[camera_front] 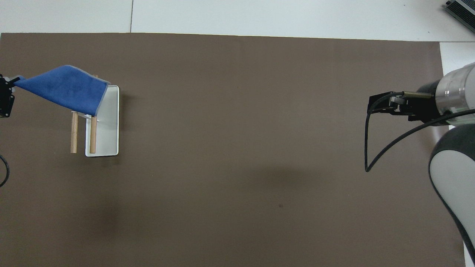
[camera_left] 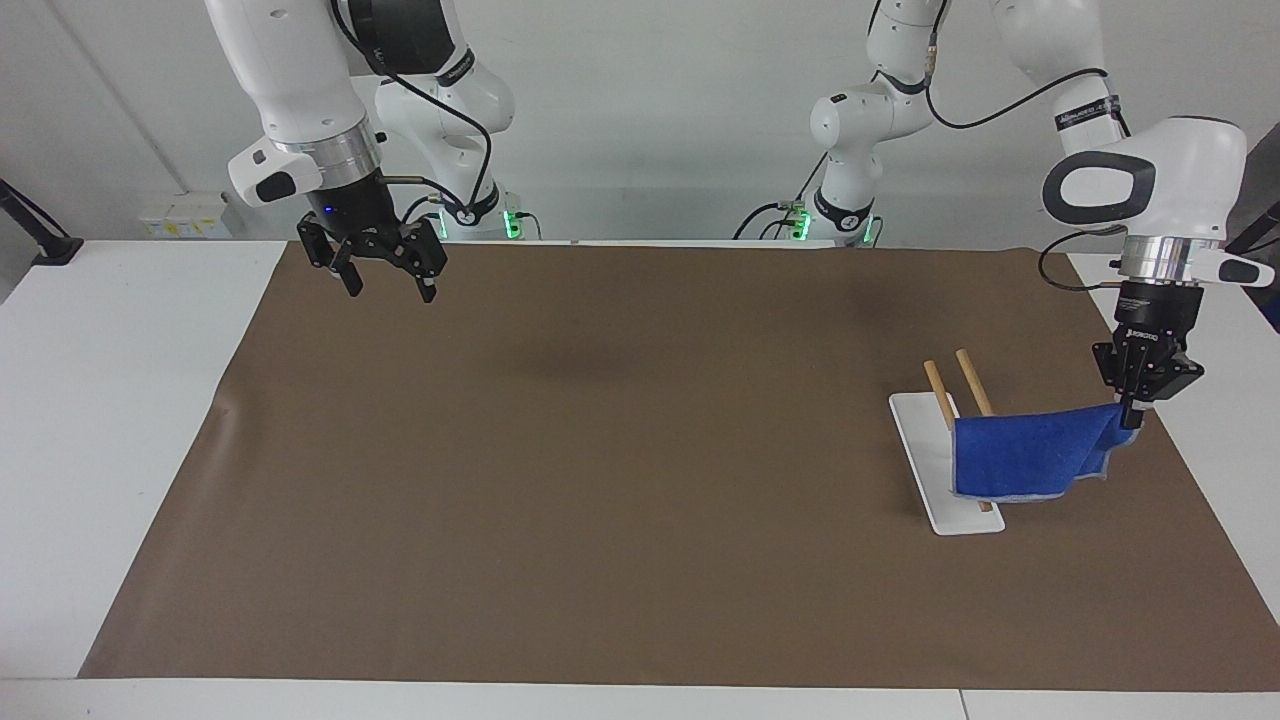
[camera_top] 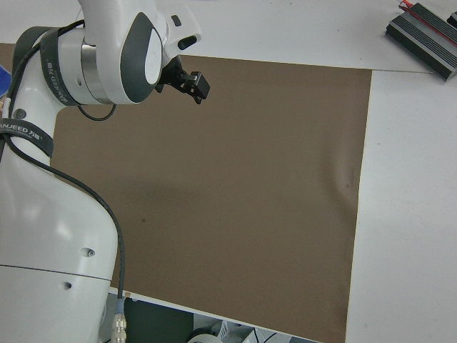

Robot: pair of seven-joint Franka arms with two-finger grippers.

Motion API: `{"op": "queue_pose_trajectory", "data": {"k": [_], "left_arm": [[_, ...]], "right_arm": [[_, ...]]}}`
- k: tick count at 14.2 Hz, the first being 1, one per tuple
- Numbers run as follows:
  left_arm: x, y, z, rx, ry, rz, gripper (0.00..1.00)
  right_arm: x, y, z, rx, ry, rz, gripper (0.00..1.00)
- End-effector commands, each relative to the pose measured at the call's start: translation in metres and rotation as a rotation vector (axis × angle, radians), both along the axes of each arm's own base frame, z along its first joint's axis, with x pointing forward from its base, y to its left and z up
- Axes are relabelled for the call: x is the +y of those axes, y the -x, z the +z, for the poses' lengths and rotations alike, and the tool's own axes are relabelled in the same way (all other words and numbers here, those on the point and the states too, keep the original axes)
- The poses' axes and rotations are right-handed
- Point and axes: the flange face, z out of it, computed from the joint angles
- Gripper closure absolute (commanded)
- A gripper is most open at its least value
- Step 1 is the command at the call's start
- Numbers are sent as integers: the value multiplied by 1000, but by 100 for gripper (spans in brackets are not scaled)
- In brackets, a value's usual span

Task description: Right arm passes towel to left arm to hang

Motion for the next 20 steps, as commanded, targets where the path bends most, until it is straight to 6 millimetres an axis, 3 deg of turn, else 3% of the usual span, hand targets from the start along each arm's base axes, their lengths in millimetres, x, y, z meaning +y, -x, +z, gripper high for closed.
{"op": "queue_pose_trajectory", "data": {"k": [1, 9, 12, 15, 18, 20], "left_arm": [[-7, 16, -30, 16, -22, 25, 100], [-32, 20, -41, 39, -26, -22, 100], [-35, 25, -51, 70, -23, -43, 100], [-34, 31, -61, 86, -69, -104, 79], [-30, 33, -63, 96, -65, -104, 70], [-28, 34, -65, 100, -68, -106, 52]], "right_arm": [[-8, 4, 0, 42, 17, 17, 0], [-14, 3, -5, 50, 17, 10, 0], [-29, 3, -6, 53, 19, 35, 0], [-33, 3, -7, 62, 21, 45, 0], [-33, 5, -8, 77, 22, 47, 0], [-34, 5, -8, 77, 20, 43, 0]]}}
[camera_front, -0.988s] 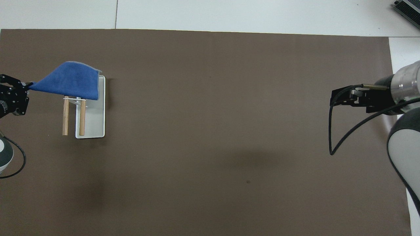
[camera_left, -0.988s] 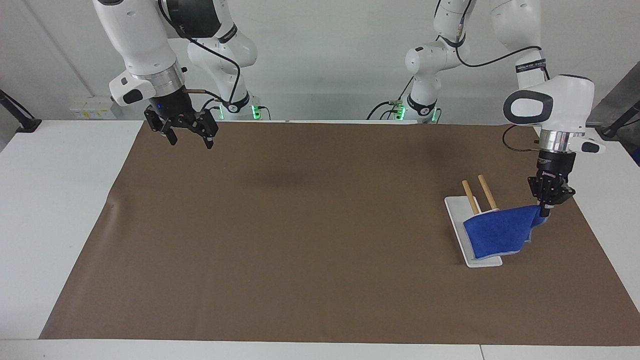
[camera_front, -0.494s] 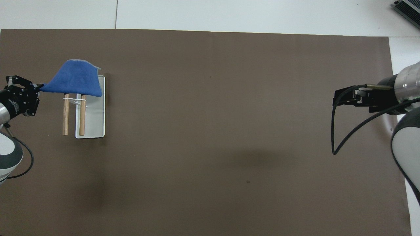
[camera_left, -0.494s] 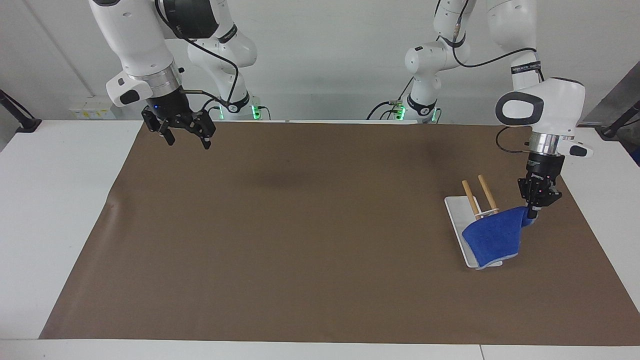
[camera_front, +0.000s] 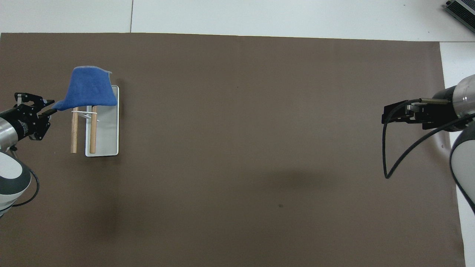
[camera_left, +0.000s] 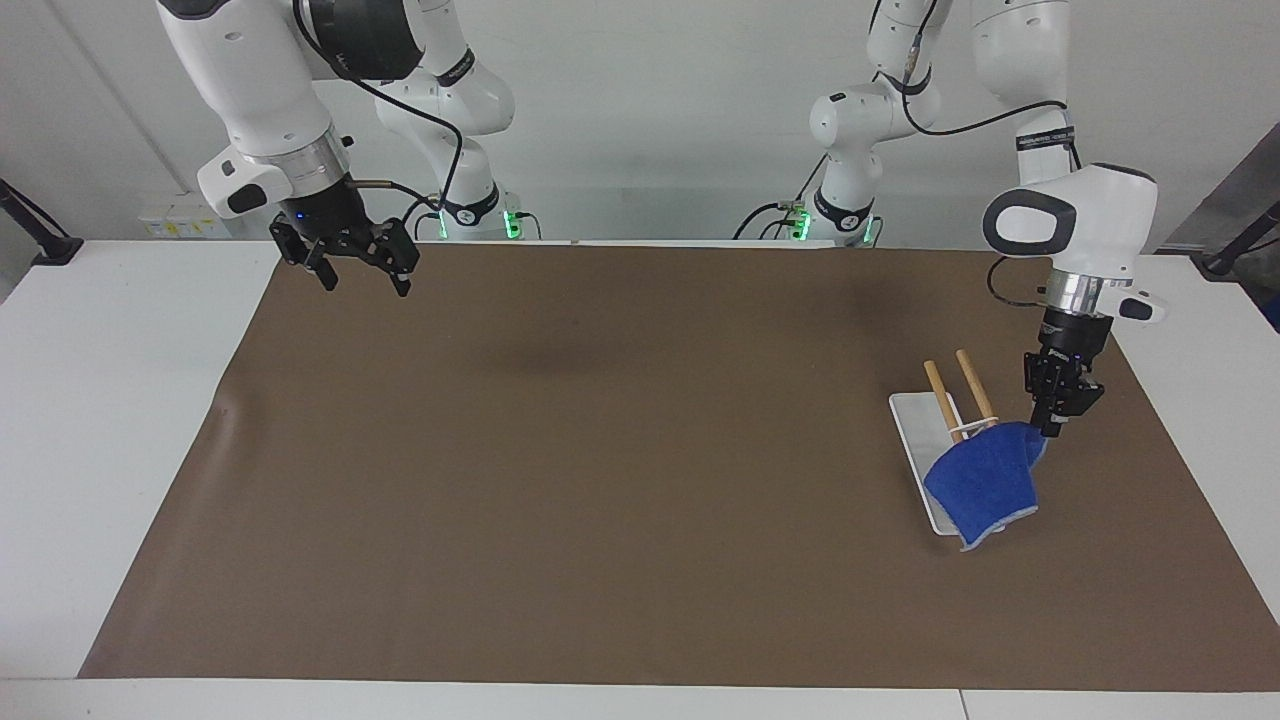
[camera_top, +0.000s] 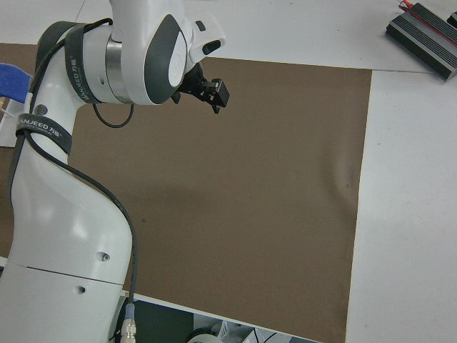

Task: Right arm passes towel to left arm to hang
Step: 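Open the left gripper and release the towel onto the rack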

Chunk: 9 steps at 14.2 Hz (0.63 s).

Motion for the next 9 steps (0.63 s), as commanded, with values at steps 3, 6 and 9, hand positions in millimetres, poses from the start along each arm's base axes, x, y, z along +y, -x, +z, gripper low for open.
{"op": "queue_pose_trajectory", "data": {"k": [3, 6, 9], "left_arm": [[5, 10, 1, 10, -23, -40, 33], [20, 10, 2, 79, -125, -279, 34], [47, -14, 56, 301, -319, -552, 38]], "right_arm": [[-6, 1, -1, 9, 9, 7, 0], [-7, 1, -1, 9, 8, 4, 0], [-7, 1, -1, 9, 8, 4, 0]]}}
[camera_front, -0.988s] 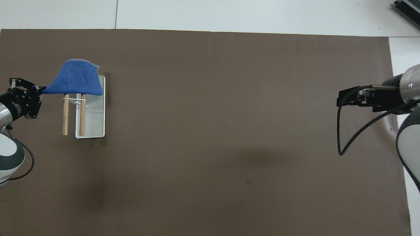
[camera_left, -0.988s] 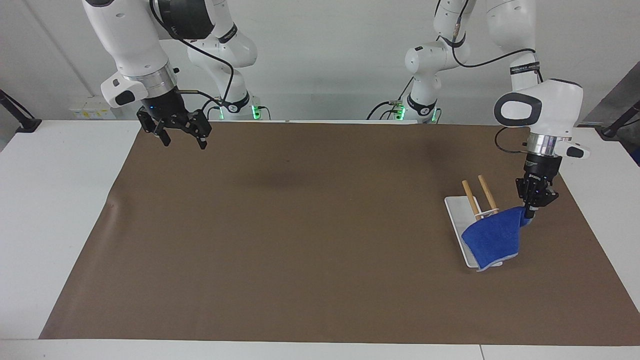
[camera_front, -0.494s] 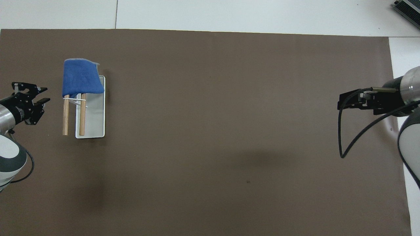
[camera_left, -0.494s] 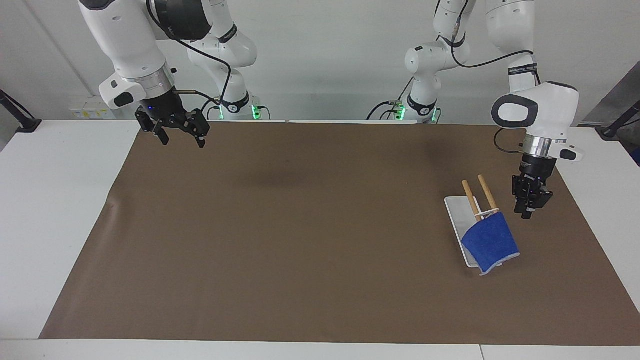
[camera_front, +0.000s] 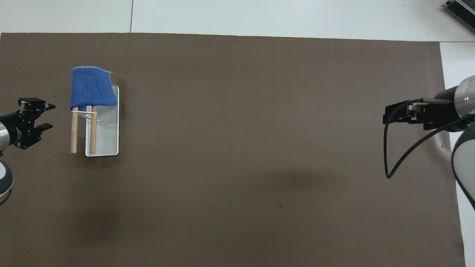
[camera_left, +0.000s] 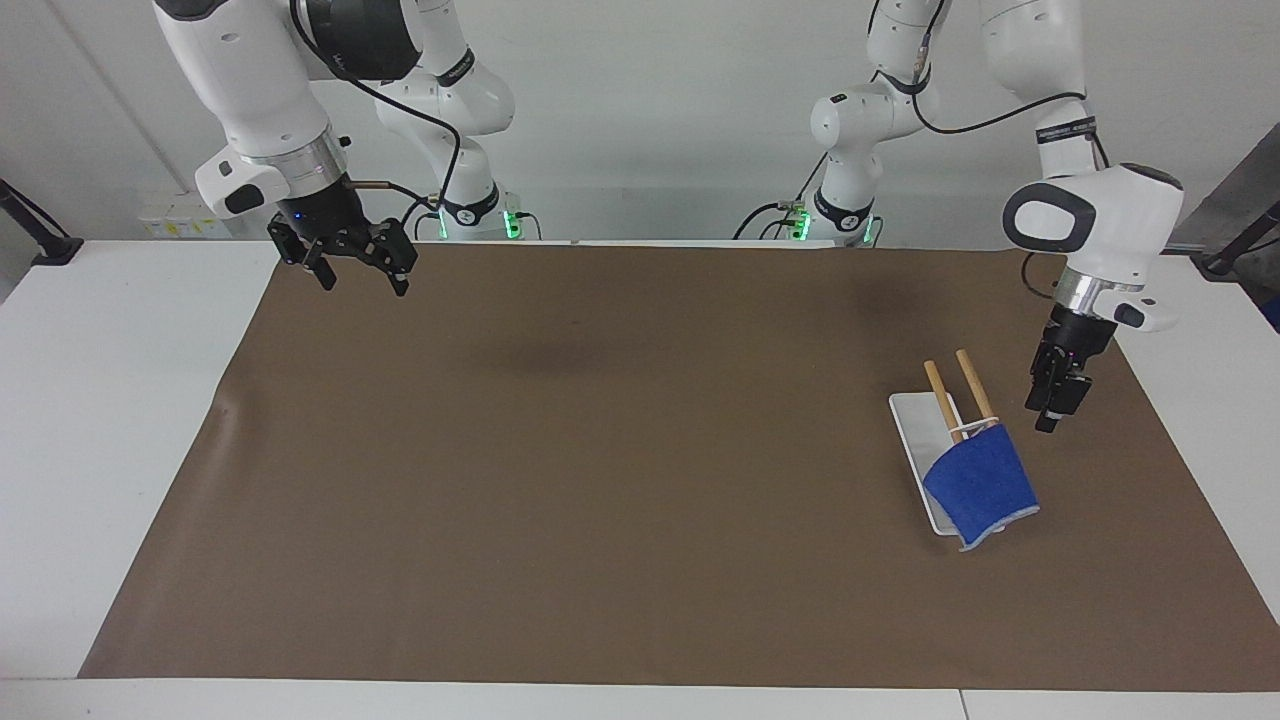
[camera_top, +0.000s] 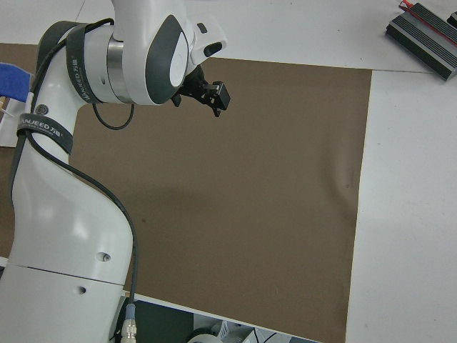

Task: Right arm passes towel to left arm to hang
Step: 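Open the left gripper and release the towel onto the rack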

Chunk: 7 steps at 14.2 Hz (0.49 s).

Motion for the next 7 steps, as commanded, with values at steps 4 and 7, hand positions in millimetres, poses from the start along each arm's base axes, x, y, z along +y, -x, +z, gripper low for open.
{"op": "queue_pose_trajectory", "data": {"k": [4, 7], "left_arm": [[25, -46, 130, 244, -192, -328, 39], [2, -40, 163, 242, -214, -424, 39]], "right_arm": [[-4, 1, -1, 9, 8, 9, 0], [-4, 1, -1, 9, 8, 9, 0]]}}
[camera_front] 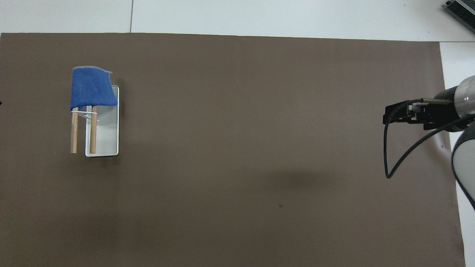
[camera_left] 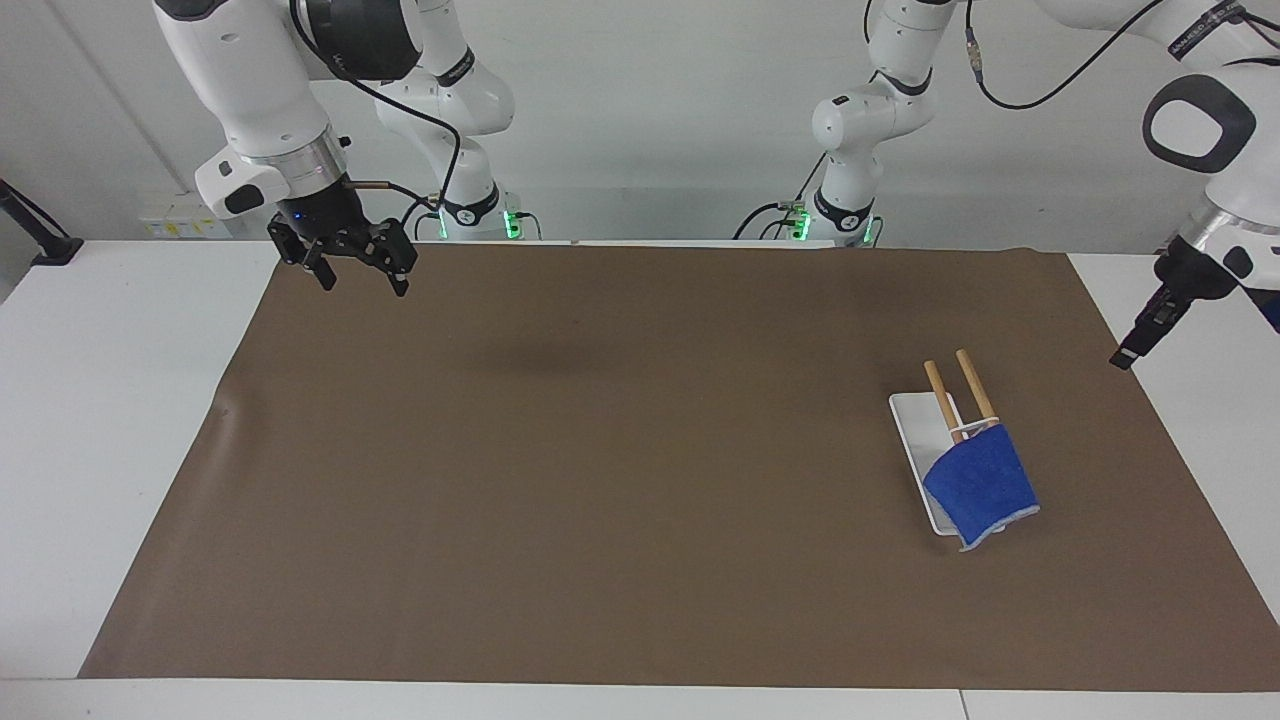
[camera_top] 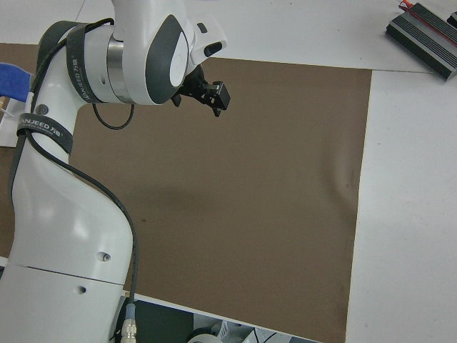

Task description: Right arm passes towel to left arm to hang

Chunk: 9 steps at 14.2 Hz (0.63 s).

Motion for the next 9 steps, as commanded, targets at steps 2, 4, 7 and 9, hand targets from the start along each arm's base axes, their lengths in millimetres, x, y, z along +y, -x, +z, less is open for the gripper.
{"op": "queue_pose_trajectory", "data": {"k": [2, 4, 7, 9], "left_arm": [[-45, -10, 36, 34, -27, -129, 38], [-86, -13, 46, 65, -84, -245, 38], [-133, -13, 47, 75, -118, -357, 38], [-166, -10, 49, 66, -120, -420, 39]], "right_arm": [[-4, 1, -1, 9, 8, 9, 0], [-4, 1, -1, 9, 8, 9, 0], [-4, 1, -1, 9, 8, 9, 0], [-4, 1, -1, 9, 8, 9, 0]]}}
